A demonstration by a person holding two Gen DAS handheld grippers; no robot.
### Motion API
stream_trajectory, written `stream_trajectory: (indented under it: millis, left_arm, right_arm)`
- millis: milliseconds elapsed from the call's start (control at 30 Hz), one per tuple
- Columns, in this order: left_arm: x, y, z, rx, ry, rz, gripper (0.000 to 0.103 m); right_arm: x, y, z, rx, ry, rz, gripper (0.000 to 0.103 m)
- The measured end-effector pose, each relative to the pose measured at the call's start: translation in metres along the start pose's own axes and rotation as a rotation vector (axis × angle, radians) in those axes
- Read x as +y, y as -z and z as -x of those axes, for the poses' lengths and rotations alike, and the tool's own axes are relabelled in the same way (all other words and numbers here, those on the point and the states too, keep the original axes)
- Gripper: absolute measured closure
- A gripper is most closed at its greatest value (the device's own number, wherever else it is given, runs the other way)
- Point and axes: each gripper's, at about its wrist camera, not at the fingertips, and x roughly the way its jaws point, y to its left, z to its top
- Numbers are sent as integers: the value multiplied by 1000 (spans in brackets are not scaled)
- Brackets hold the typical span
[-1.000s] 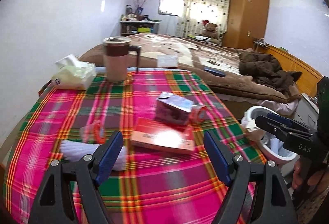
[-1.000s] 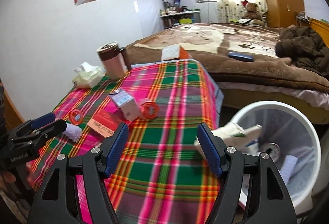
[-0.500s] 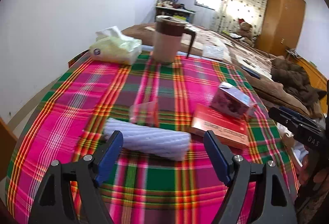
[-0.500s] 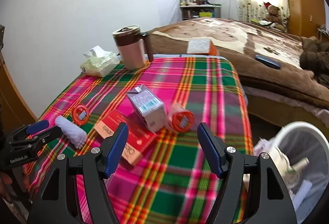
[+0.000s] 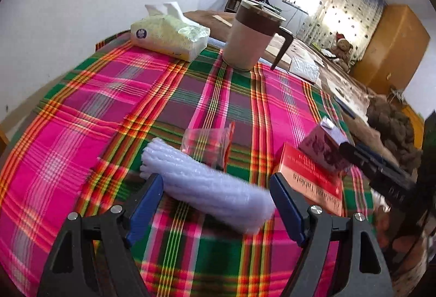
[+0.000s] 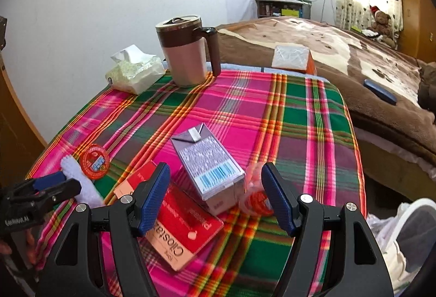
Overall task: Collect trash
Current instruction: 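Grasp the white foam net sleeve with the left tool while the right tool grasps the purple carton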
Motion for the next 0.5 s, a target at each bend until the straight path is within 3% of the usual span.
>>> stream_trajectory:
  millis: [133,333,500]
  left_arm:
    - [-2,-3,-13,22,-34,-9,21]
    - [-5,8,-16,51,-71,-110,21]
    - [-3,16,-5,52,-114,-185,21]
  right_arm:
    - [2,-1,-5,13,-5,-8,32]
    - [4,-1,-7,17,4,2,33]
    - [6,3,-12,46,6,7,48]
